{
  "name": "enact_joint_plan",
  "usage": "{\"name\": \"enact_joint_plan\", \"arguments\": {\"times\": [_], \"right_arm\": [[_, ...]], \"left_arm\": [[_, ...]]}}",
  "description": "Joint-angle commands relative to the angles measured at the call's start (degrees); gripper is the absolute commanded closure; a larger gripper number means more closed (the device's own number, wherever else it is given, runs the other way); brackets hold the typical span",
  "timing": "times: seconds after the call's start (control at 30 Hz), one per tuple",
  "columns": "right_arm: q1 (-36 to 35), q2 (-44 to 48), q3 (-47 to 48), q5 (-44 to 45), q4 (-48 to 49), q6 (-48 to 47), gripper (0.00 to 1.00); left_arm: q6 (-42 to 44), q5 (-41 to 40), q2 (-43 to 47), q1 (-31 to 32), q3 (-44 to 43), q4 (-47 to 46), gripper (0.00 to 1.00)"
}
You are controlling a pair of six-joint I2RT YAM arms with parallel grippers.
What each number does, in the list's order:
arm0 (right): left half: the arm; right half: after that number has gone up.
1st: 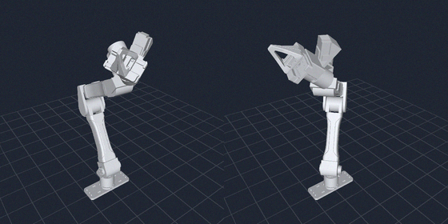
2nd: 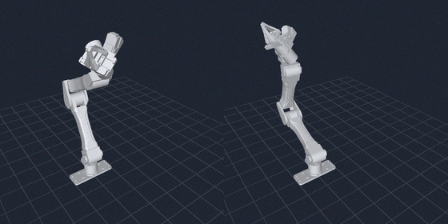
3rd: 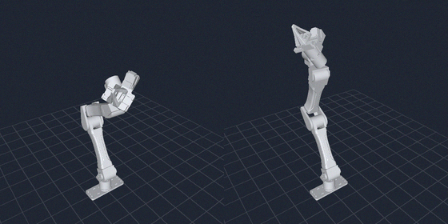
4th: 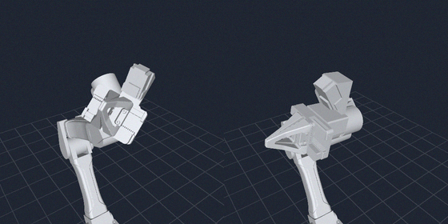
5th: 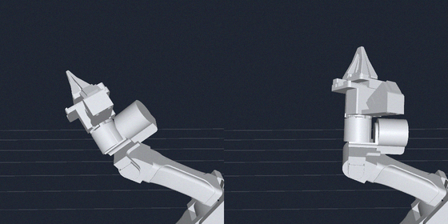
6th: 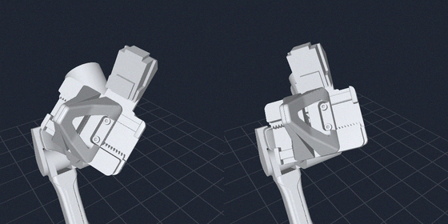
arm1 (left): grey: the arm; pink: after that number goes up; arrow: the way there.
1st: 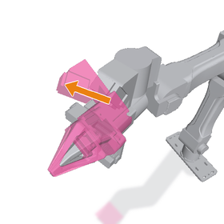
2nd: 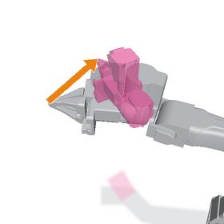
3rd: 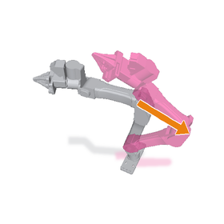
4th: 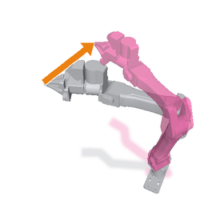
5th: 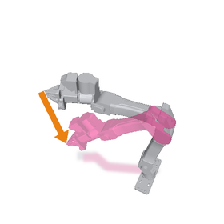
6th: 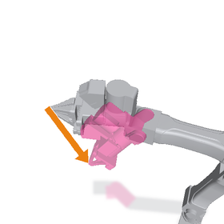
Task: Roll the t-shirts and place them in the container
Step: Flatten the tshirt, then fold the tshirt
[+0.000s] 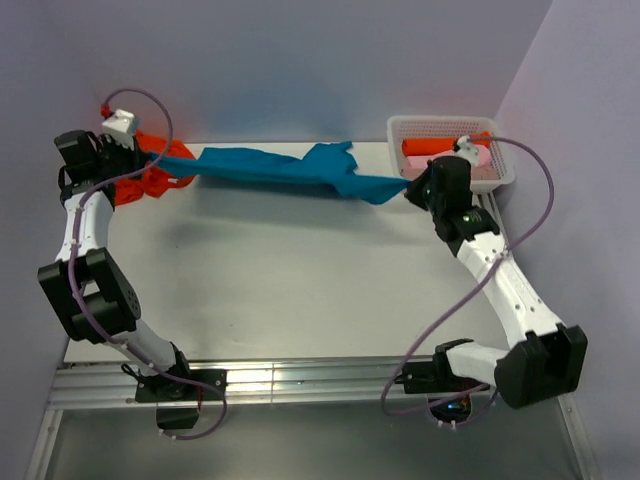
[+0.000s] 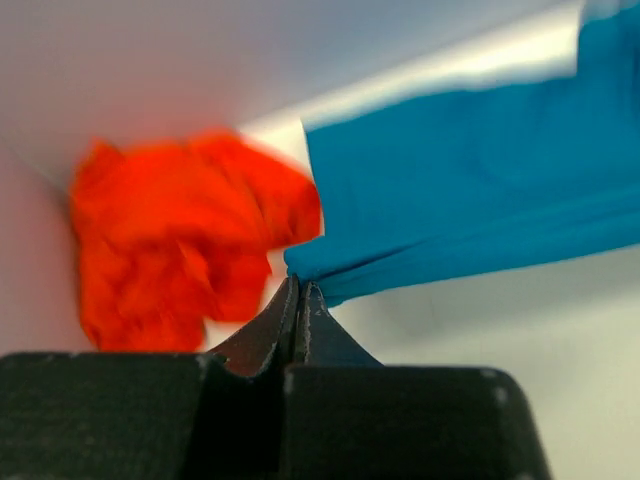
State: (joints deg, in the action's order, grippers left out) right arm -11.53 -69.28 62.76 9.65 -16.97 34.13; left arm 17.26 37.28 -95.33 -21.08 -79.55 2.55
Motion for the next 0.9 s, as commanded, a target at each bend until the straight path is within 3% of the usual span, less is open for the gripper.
{"name": "enact_joint_plan", "arguments": {"times": [0.0, 0.17, 0.47, 0.73, 0.87], "right_arm": [[-3.39, 6.24, -6.48, 2.66, -5.78, 6.72, 1.00], [-12.80, 10.03, -15.27, 7.57, -10.62, 15.94, 1.00], [-27.49, 13.03, -27.68, 11.35, -13.43, 34.05, 1.00], [-40.05, 10.74, -24.71, 17.68, -30.46, 48.21, 1.00], [-45.59, 10.65, -24.44, 17.68, -34.09, 54.02, 1.00]], "left_arm": [[18.22, -3.06, 2.77, -0.28, 5.96, 23.25, 1.00], [27.72, -7.48, 3.75, -1.33, 11.86, 32.42, 1.00], [35.55, -12.31, 1.64, -3.44, 17.93, 41.92, 1.00], [39.96, -19.25, 2.96, -6.42, 24.79, 40.43, 1.00], [41.89, -21.36, 1.99, -8.80, 25.49, 42.01, 1.00]]}}
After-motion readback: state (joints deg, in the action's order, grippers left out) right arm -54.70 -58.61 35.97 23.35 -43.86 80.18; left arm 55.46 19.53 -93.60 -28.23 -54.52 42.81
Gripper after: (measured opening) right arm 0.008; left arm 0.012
